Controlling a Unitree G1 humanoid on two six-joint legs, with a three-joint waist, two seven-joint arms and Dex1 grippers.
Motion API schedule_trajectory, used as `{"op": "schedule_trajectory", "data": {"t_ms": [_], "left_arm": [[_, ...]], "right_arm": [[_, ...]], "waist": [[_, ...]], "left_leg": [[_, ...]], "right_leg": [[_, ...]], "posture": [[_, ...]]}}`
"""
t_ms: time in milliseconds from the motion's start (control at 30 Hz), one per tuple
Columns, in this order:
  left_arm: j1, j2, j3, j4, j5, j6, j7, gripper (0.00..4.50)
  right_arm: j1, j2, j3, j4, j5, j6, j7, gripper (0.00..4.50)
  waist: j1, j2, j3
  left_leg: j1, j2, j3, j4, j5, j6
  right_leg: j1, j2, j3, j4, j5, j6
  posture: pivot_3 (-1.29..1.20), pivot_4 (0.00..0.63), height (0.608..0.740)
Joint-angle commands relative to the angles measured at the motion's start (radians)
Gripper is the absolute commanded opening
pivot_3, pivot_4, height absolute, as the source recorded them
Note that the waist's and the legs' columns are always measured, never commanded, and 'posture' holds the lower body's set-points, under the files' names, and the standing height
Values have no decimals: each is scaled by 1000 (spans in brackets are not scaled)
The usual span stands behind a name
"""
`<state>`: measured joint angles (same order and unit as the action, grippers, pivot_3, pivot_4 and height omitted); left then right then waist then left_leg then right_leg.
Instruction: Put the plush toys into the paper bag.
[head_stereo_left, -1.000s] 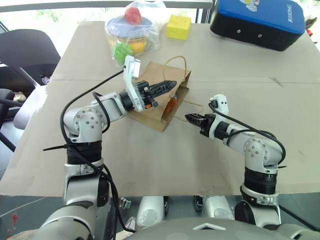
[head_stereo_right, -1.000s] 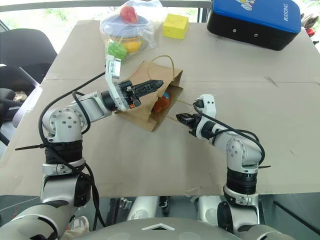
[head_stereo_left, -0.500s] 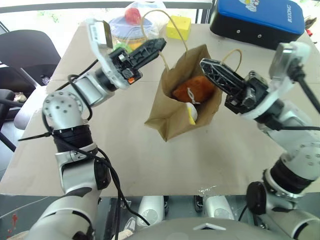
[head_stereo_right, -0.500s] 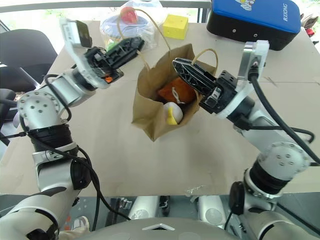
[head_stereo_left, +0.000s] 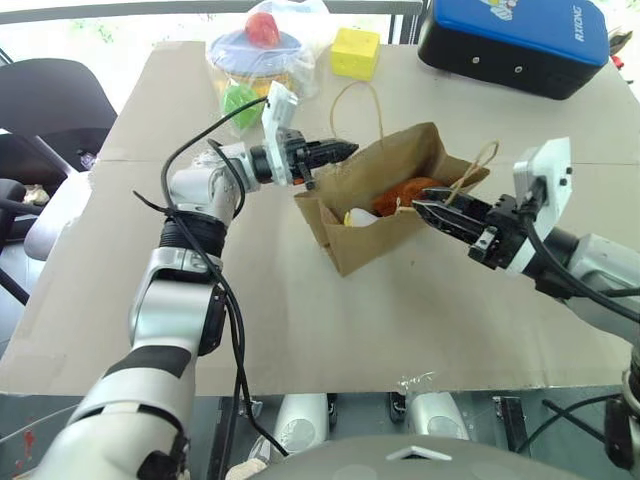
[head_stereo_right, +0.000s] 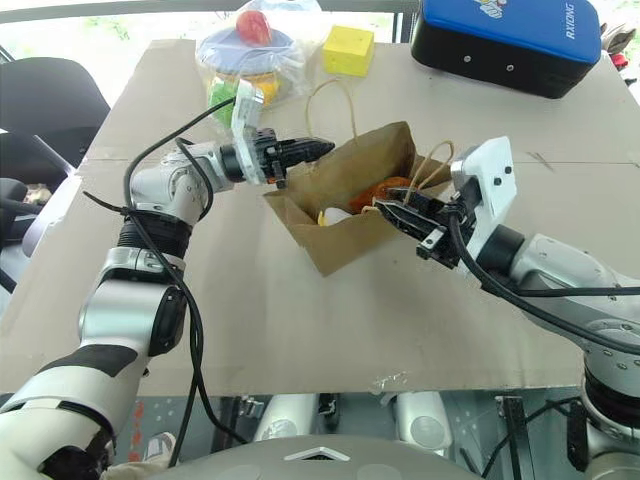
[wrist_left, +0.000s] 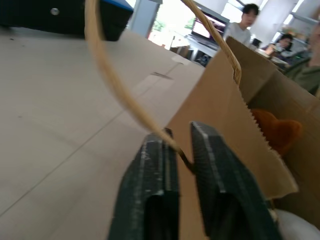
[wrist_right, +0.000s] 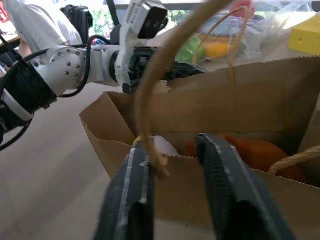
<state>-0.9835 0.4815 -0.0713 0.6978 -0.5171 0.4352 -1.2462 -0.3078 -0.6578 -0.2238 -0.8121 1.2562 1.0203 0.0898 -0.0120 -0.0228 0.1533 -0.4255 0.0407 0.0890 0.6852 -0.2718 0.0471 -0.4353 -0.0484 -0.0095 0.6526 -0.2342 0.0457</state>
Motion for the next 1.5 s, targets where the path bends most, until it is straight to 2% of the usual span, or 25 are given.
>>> {"op": "schedule_trajectory", "data": {"t_ms": [33,133,167,200,367,467,567,600,633,700,767,800,933,1067,1267,1367,1500], "left_arm": [[11,56,41,-61,-2,21,-87,2311],[45,96,86,-112,-24,76,-89,3839],[56,110,101,-132,-34,99,-91,4230],[68,122,116,-154,-44,124,-94,4424],[197,269,177,-395,-171,376,-158,4424],[345,346,196,-592,-232,459,-174,4424],[425,355,190,-703,-239,439,-160,4424],[426,340,189,-711,-233,422,-143,4424],[426,329,182,-715,-223,404,-135,4500],[425,311,153,-724,-196,363,-138,4500],[412,285,133,-708,-172,320,-130,4500],[404,277,115,-698,-154,293,-135,4500],[376,249,66,-660,-107,224,-154,4500],[368,219,21,-689,-71,169,-154,4500],[454,186,32,-848,-50,143,-32,4500],[501,147,52,-925,-45,146,84,4500],[532,67,45,-986,35,120,286,4500]], "right_arm": [[33,-102,-97,-74,69,-53,34,2657],[82,-206,-194,-87,247,-97,42,2745],[93,-240,-224,-85,297,-112,38,2745],[107,-270,-254,-79,347,-127,31,2745],[269,-432,-503,-86,454,-90,104,2745],[401,-460,-658,-62,490,-36,153,2745],[523,-453,-713,-101,477,-13,217,2745],[542,-448,-691,-119,447,-21,232,2745],[553,-445,-652,-134,408,-36,239,2219],[538,-446,-489,-181,250,-68,268,1452],[469,-431,-243,-194,27,-118,287,392],[417,-403,-115,-178,-82,-152,295,149],[219,-269,277,-45,-441,-271,327,149],[65,-122,469,130,-660,-371,357,149],[-17,9,523,236,-761,-421,401,149],[-19,49,524,257,-782,-431,425,149],[-19,88,517,281,-794,-436,453,149]], "waist": [[2,0,0],[3,0,0],[4,0,0],[5,0,0],[4,-1,0],[4,-2,0],[11,-1,-1],[19,-2,-1],[27,-2,-1],[29,-2,-1],[27,-2,-1],[26,-2,-1],[22,-3,-1],[26,-3,-1],[26,-2,0],[27,-2,0],[27,-2,0]], "left_leg": [[-3,0,-1,1,0,0],[-6,1,-3,2,2,-3],[-6,1,-3,2,2,-3],[-6,3,-3,2,2,-2],[-5,4,-4,3,1,-2],[-5,5,-5,2,1,-2],[0,5,-6,2,1,-2],[0,5,-6,2,1,-2],[-1,5,-7,2,-1,1],[0,5,-9,4,-1,2],[6,3,-8,5,-1,2],[10,3,-7,4,-2,3],[11,0,-6,4,-2,3],[9,0,-6,3,0,0],[8,0,-5,2,0,1],[8,2,-6,3,0,1],[10,1,-5,3,0,1]], "right_leg": [[-2,0,0,0,0,0],[-3,-1,-2,-1,0,0],[-3,-1,-2,-1,0,0],[-3,-1,-2,0,0,0],[-2,-1,-2,-1,0,1],[-1,-1,-2,-1,0,1],[5,-2,-2,-4,-1,1],[6,-2,-2,-4,-1,1],[6,-2,-3,-4,0,1],[8,-2,-4,-4,0,1],[13,-2,-5,-4,-1,1],[17,-2,-5,-5,-1,0],[17,0,-4,-7,-1,0],[15,0,-4,-6,-1,1],[14,-1,-3,-8,-1,2],[15,-1,-3,-7,-1,2],[17,-2,-3,-7,-1,2]], "posture": [[0,150,740],[0,150,740],[0,150,740],[0,150,740],[0,150,740],[0,150,740],[0,150,740],[0,150,740],[0,150,740],[0,150,740],[0,150,740],[0,150,740],[0,150,740],[0,150,740],[0,150,740],[0,150,740],[0,150,740]]}}
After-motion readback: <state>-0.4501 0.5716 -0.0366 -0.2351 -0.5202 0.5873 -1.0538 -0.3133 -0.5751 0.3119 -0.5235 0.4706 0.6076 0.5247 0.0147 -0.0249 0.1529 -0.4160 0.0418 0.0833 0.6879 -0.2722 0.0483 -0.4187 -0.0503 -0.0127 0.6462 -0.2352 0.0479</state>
